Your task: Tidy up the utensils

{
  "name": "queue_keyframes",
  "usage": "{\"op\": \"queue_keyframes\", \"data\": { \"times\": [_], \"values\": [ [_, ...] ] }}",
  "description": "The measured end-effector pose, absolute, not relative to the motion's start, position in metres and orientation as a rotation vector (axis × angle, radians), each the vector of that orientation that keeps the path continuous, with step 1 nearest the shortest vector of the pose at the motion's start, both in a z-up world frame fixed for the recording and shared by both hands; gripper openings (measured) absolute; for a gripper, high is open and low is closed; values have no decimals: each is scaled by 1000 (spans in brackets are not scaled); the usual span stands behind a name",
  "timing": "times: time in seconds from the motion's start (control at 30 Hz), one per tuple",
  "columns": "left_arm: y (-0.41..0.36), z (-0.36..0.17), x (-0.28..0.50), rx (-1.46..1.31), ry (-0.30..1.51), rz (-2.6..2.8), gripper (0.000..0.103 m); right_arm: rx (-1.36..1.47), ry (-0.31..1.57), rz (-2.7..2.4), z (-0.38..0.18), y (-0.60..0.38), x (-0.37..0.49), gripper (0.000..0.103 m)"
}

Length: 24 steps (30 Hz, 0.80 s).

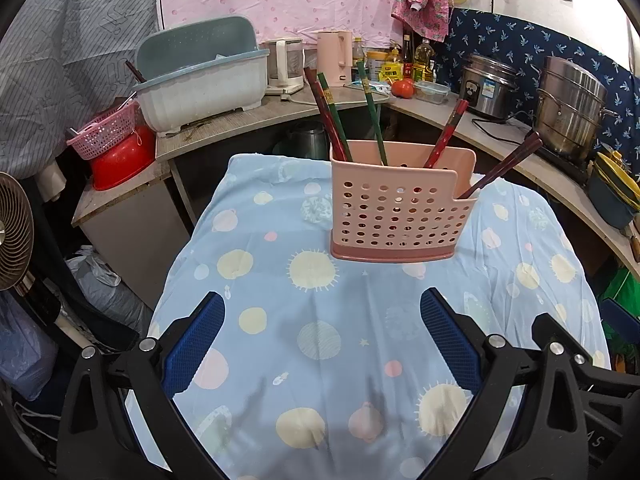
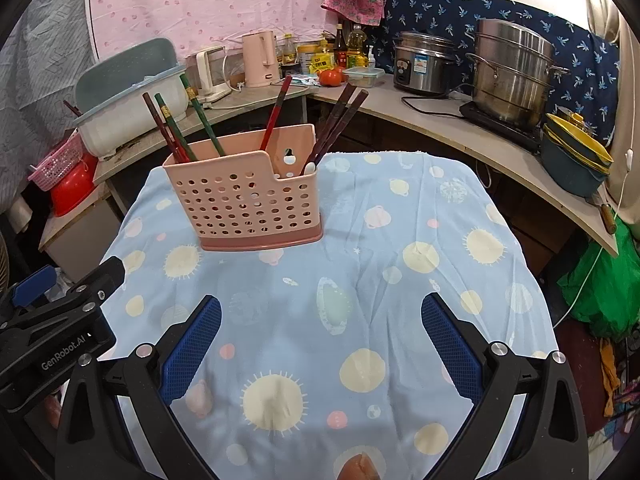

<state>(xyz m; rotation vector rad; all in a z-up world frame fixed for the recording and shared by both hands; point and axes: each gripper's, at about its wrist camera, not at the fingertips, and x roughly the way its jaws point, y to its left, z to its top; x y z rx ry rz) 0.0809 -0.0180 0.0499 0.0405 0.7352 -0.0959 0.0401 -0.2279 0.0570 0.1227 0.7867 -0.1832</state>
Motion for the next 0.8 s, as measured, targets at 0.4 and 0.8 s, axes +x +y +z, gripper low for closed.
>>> {"op": "queue_keyframes", "data": {
  "times": [0.4,0.8],
  "values": [
    [-11,47,90,43,741,-73,94,127,771,-195,60,-233,45,97],
    [-11,47,93,49,744,-77,94,126,769,-195,60,-234,46,97]
  ]
}}
